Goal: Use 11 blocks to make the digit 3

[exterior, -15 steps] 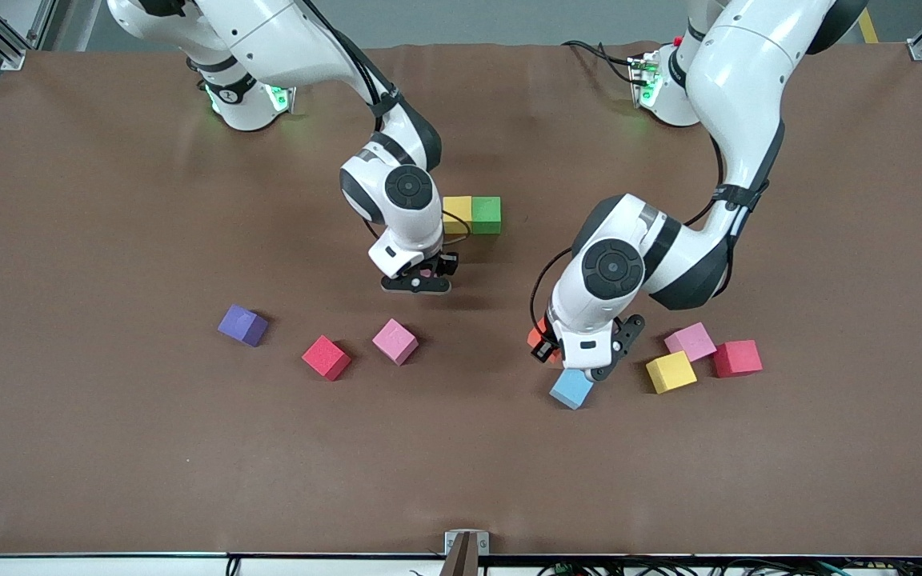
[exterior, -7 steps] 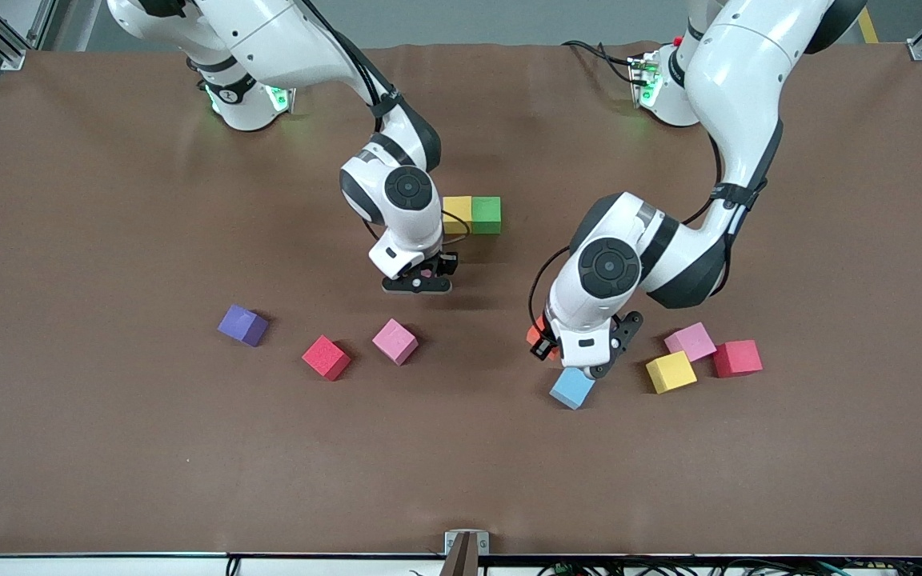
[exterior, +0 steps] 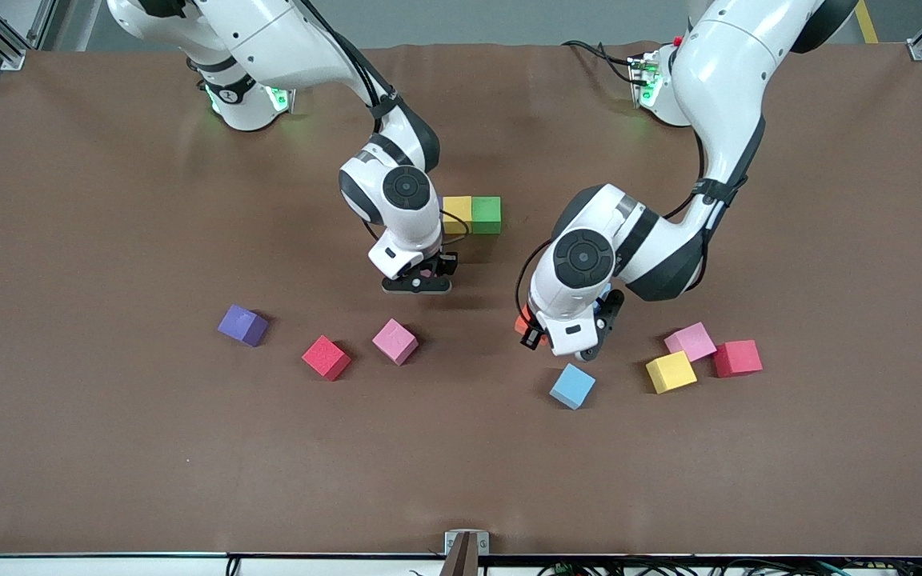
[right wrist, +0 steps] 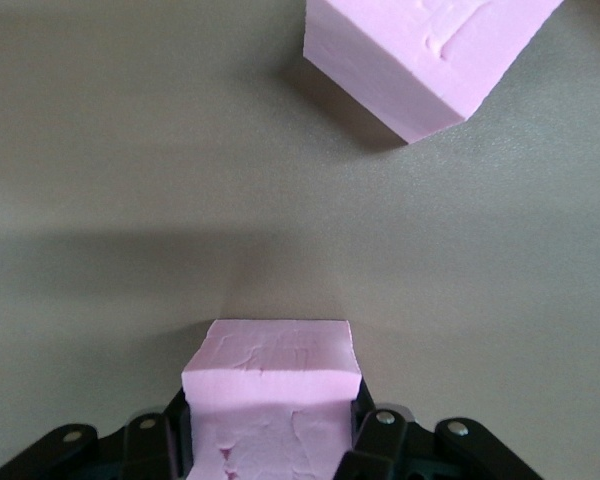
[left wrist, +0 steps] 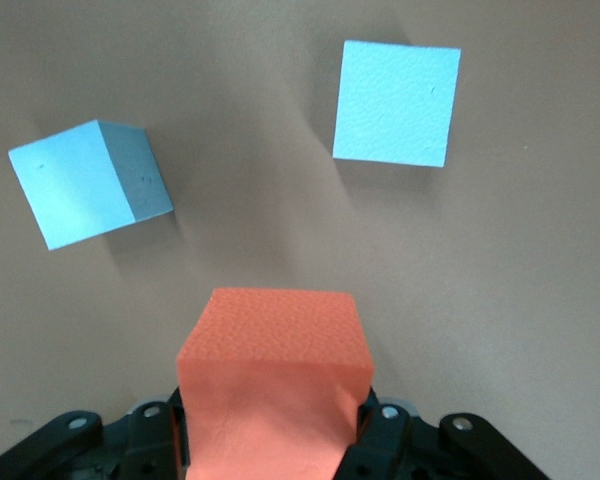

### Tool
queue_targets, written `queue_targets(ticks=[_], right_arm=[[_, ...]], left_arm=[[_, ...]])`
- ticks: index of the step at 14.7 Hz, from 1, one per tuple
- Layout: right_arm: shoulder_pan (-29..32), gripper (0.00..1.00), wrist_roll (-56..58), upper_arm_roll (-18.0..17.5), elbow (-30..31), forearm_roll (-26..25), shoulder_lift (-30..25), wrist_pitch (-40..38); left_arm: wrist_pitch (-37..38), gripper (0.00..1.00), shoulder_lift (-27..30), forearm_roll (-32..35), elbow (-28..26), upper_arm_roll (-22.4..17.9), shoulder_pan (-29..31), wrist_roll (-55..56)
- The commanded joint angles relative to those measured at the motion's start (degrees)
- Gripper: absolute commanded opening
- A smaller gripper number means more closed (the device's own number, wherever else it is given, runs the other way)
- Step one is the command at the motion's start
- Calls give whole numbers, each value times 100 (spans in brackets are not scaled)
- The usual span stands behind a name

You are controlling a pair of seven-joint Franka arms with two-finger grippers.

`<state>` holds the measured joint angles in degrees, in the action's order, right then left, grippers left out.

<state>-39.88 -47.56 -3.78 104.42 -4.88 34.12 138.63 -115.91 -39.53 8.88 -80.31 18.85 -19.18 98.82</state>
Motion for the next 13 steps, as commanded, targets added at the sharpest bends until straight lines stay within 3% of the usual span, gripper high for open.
queue_targets(ticks=[1, 13], right_arm=[[60, 15, 72, -35, 87, -57, -37, 68], [7, 15, 80, -35, 281, -66, -46, 296]], left_arm=[[59, 4, 95, -35, -169, 14, -137, 259], [-2, 7, 139, -53, -539, 40, -331, 1911]])
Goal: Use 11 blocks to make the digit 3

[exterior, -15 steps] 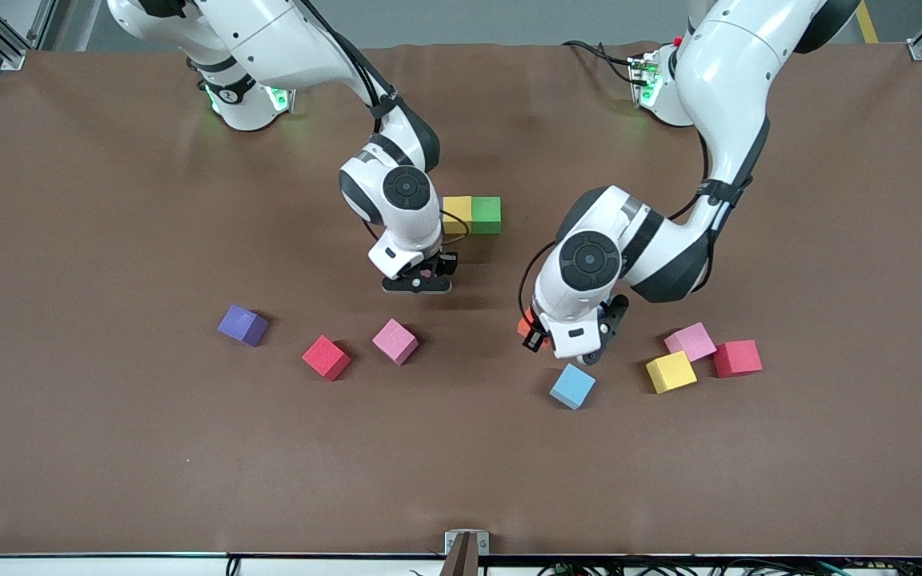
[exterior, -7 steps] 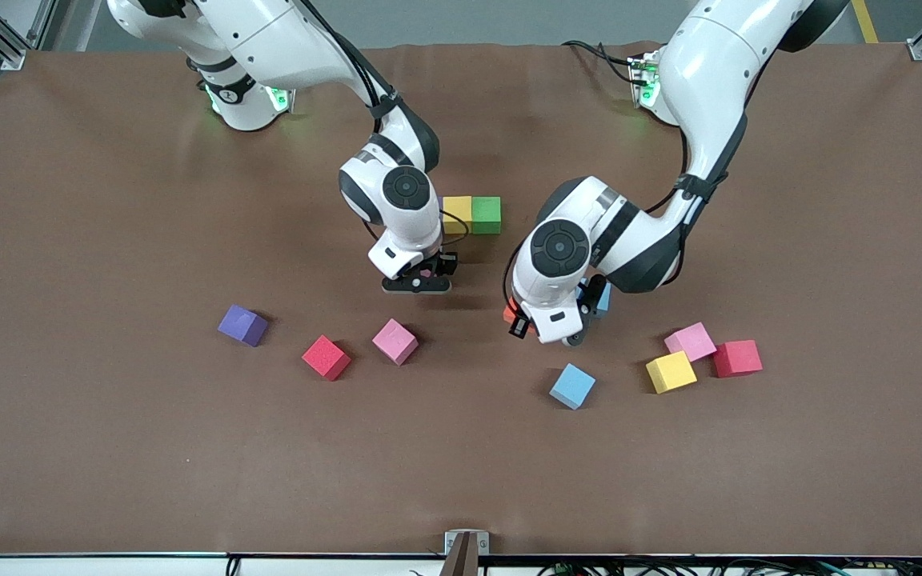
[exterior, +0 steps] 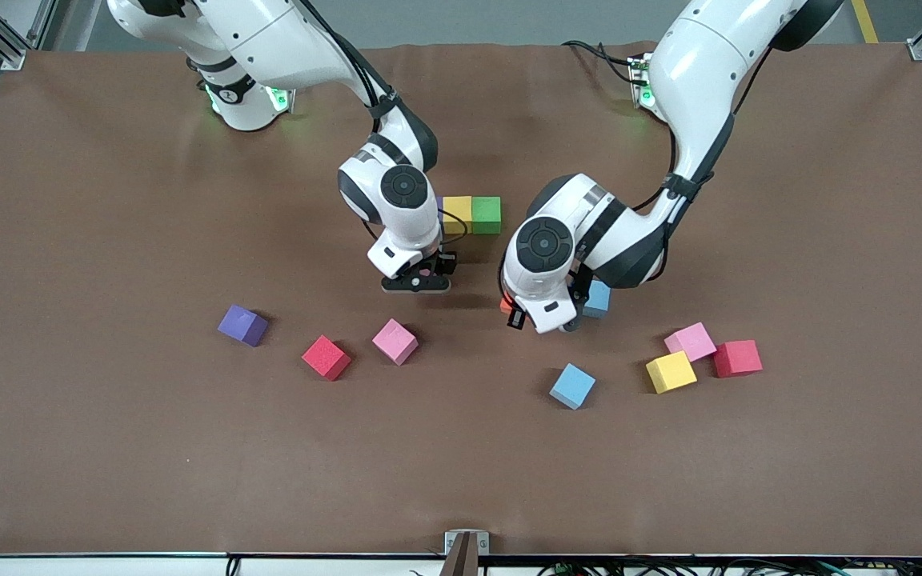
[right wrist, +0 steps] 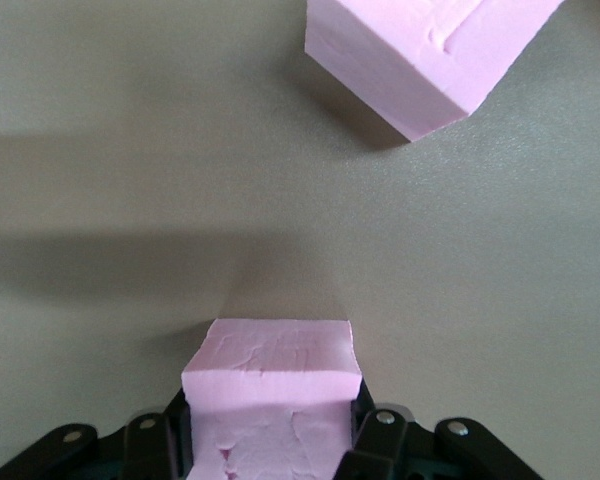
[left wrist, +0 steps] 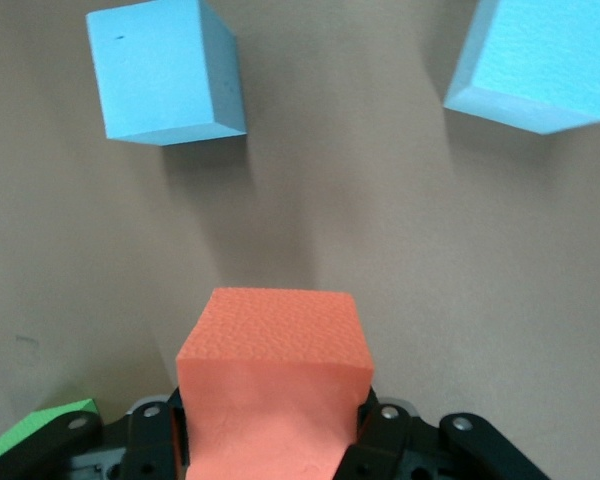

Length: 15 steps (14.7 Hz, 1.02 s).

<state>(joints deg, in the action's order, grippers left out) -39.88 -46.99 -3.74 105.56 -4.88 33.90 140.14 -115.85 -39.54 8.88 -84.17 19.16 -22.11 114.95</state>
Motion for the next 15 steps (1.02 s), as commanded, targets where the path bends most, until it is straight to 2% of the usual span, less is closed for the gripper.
queue_targets(ticks=[1, 10, 13, 15], right_arm=[[-2, 15, 15, -39, 167, -66, -24, 145], [-29, 15, -12, -39, 167, -66, -24, 110], [-46, 15, -29, -39, 211, -66, -33, 101], [-64, 15, -38, -39, 220, -66, -42, 92]], left_arm=[[-26, 7, 139, -53, -196, 70, -48, 422], [-70, 7, 192, -53, -407, 229, 5, 529], [-254, 7, 139, -79, -399, 229, 14, 633], [-578, 7, 104, -123, -416, 220, 5, 1089]])
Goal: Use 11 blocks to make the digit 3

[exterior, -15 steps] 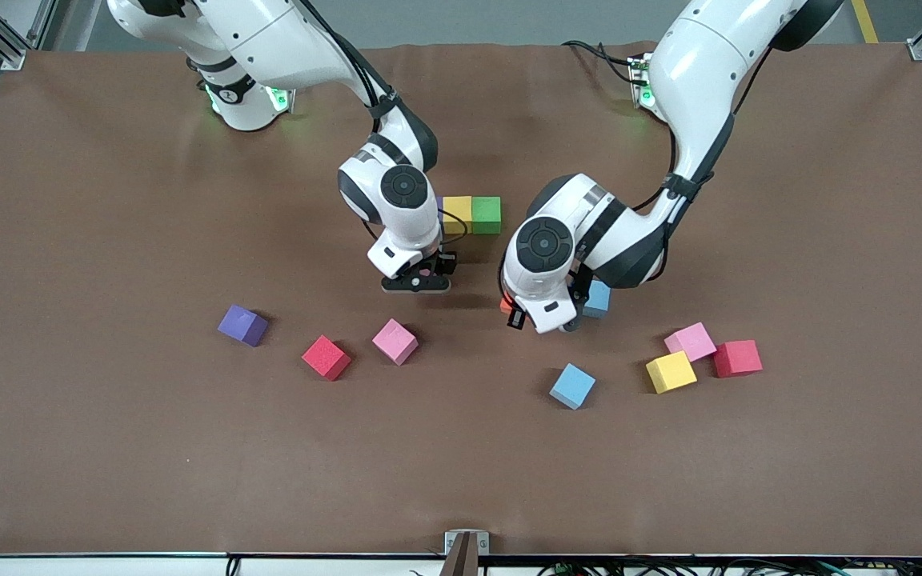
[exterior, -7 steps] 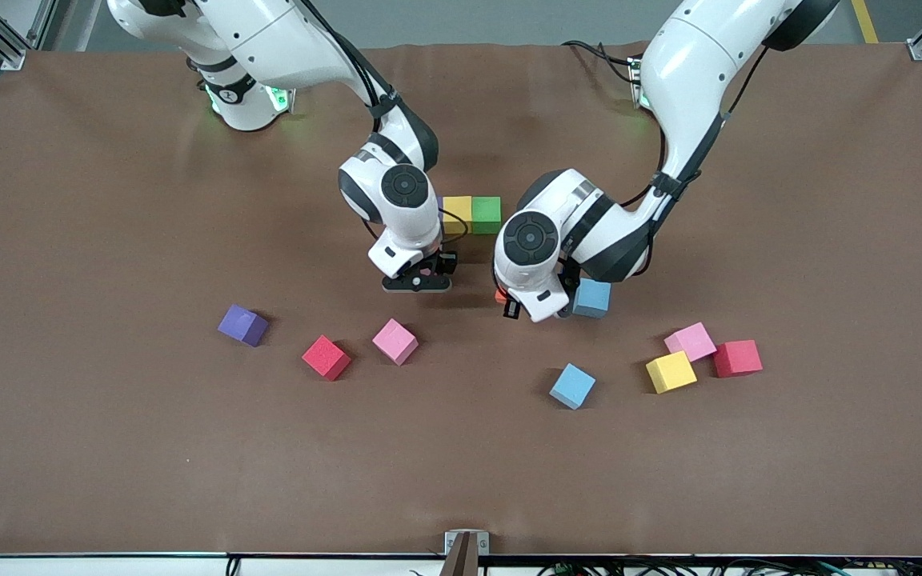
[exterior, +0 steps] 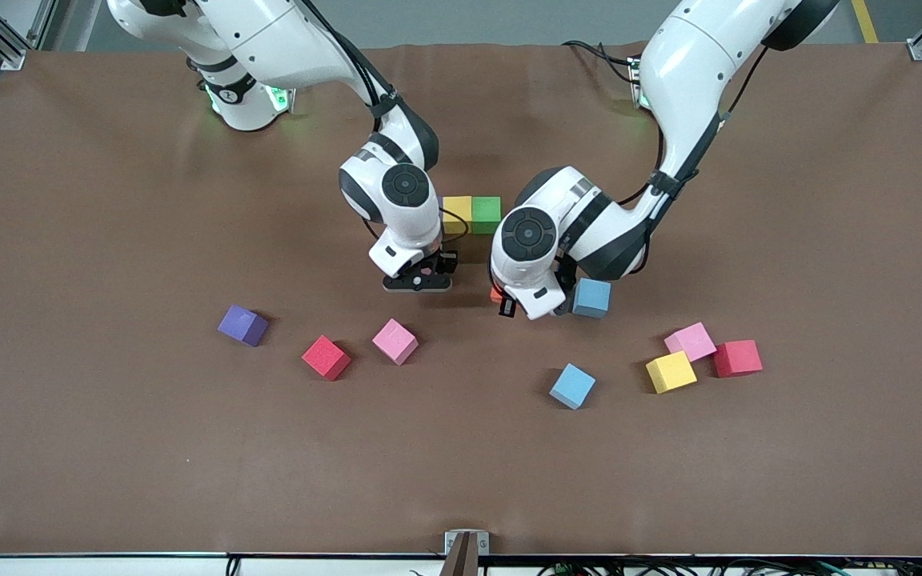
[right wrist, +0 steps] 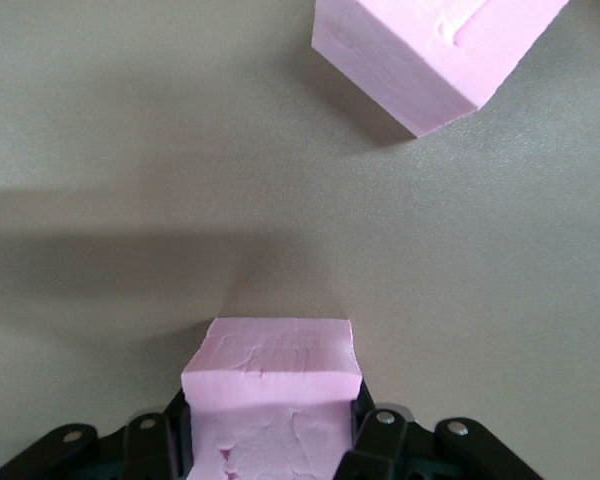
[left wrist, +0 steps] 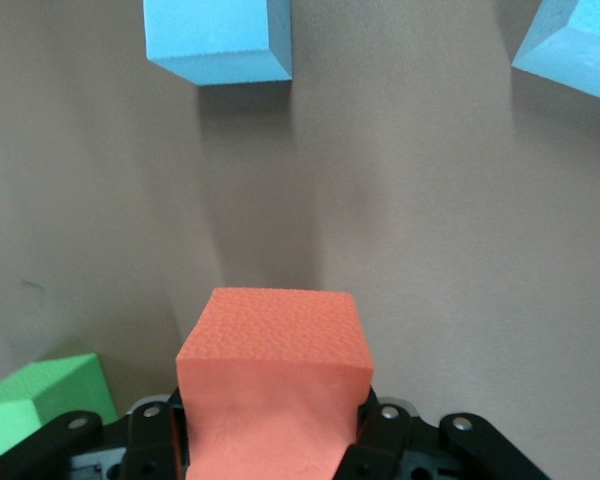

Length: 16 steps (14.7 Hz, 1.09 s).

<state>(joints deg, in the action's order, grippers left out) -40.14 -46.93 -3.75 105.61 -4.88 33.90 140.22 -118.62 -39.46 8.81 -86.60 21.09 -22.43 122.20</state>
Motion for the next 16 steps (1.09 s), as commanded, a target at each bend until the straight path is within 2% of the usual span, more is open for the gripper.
queue_targets(ticks=[1, 6, 10, 16], right_arm=[[-55, 15, -53, -38, 214, -66, -41, 85], [-64, 16, -71, -38, 223, -66, -50, 76], [-64, 16, -62, -38, 328, -66, -85, 85], [-99, 16, -97, -38, 355, -66, -94, 76]], left_arm=[[-397, 7, 87, -116, -173, 27, 46, 488], [-600, 7, 52, -125, -226, 27, 20, 1016], [-943, 7, 61, -125, -489, 27, -6, 1271], [-943, 7, 70, -116, -578, 27, -33, 1395]])
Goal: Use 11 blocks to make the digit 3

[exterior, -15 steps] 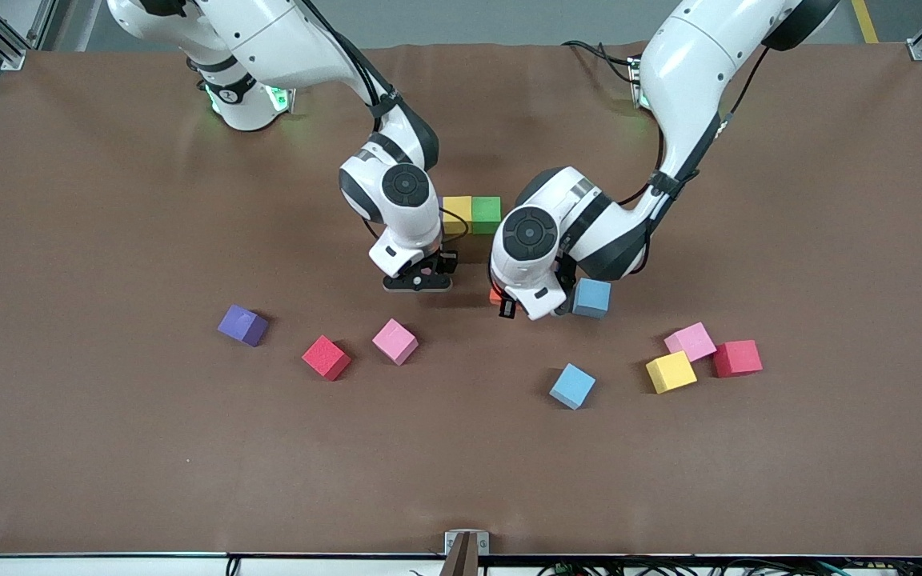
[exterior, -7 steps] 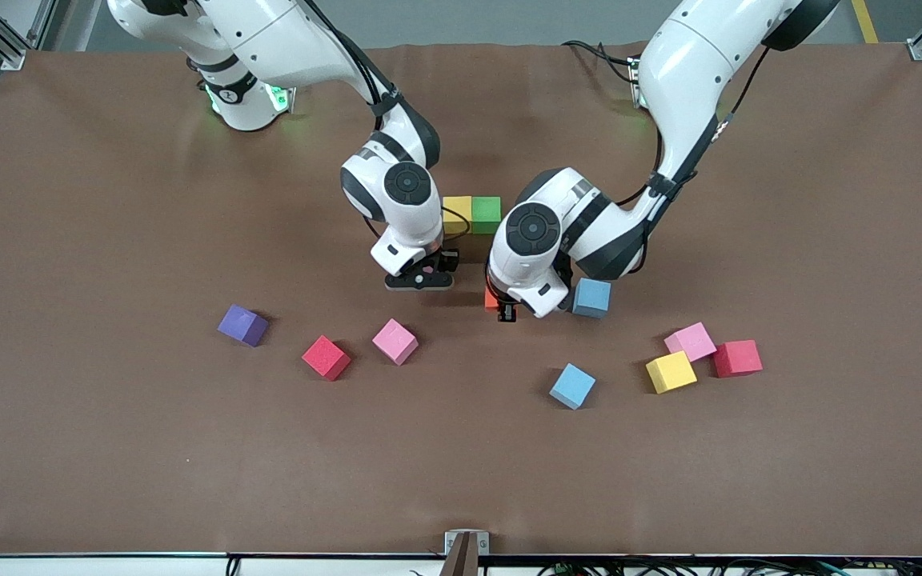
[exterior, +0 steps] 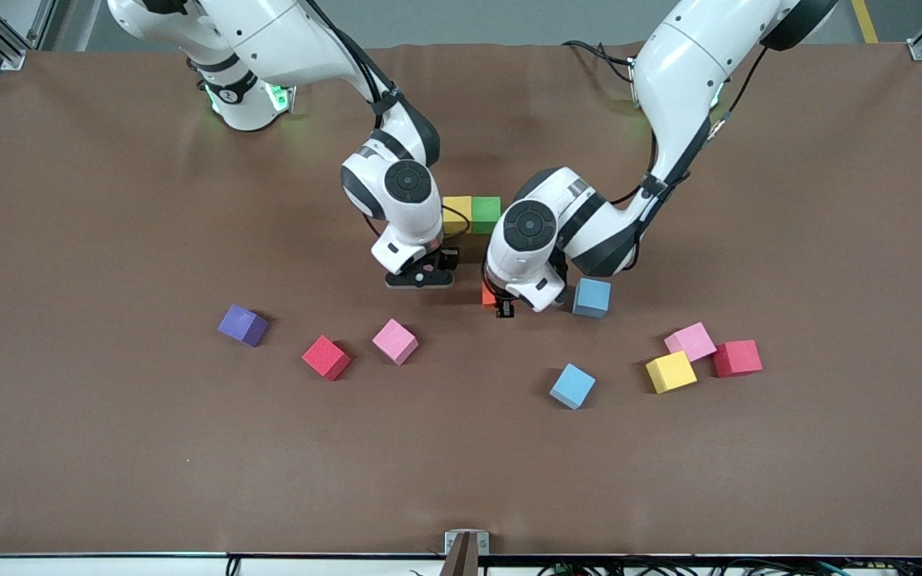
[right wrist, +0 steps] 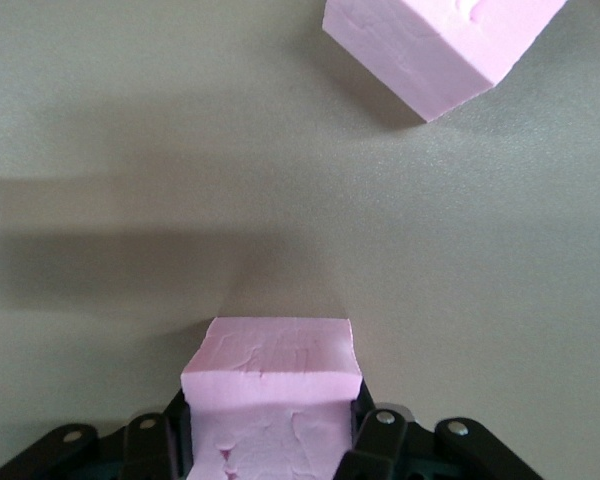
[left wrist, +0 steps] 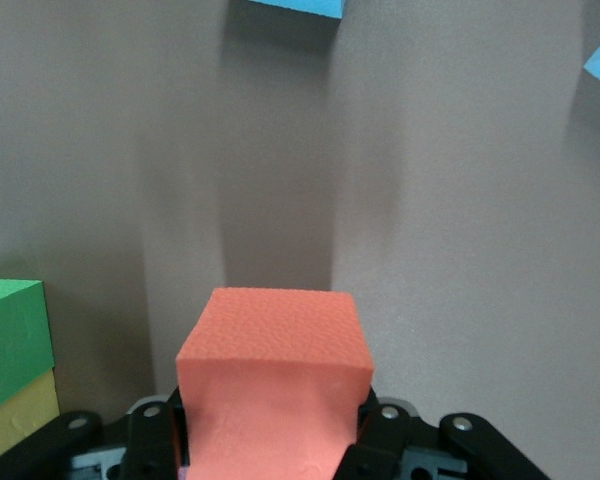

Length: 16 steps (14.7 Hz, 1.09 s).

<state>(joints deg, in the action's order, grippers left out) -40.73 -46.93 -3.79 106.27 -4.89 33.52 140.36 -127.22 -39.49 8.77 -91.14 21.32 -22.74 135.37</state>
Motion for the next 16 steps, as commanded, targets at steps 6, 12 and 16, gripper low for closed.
queue_targets(ticks=[6, 12, 16], right_arm=[[-75, 17, -167, -34, 280, -56, -56, 62], [-84, 19, -167, -34, 271, -56, -56, 62], [-75, 27, -88, -34, 245, -56, -38, 62]], left_arm=[[-75, 8, 56, -94, -106, 3, 32, -2], [-84, 7, 144, -297, -299, 12, 77, 156], [-119, 7, 91, -288, -308, 12, 76, 156]])
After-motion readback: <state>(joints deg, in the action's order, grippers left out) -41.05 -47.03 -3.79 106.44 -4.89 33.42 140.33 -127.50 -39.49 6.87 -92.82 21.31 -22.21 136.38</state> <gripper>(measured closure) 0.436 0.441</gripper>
